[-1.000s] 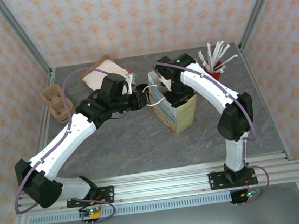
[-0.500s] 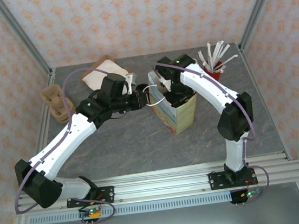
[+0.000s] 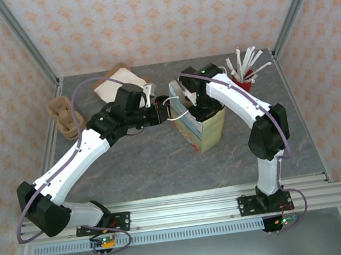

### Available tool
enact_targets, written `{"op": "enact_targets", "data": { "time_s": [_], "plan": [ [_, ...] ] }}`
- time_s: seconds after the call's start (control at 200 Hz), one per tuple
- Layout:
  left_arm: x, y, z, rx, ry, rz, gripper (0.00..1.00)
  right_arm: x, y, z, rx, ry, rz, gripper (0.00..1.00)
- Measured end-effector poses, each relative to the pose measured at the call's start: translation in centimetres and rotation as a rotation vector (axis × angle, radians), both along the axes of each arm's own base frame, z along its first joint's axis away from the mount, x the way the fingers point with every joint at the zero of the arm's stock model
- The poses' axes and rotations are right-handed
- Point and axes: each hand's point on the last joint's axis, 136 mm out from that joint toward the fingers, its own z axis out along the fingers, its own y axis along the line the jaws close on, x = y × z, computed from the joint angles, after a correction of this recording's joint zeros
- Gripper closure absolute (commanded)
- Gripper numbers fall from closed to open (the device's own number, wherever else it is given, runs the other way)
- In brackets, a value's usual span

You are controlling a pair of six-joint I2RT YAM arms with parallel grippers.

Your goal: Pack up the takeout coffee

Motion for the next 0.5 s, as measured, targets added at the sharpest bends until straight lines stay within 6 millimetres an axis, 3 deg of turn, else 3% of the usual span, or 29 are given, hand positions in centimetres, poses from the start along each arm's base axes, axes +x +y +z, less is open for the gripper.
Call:
{"op": "enact_targets", "data": {
  "time_s": [0.5],
  "plan": [
    [0.00,0.00,0.00,0.000,0.000,0.000,0.91,0.28,0.09,-0.55,0.002,0.004,-0.004,0.49]
  ]
}}
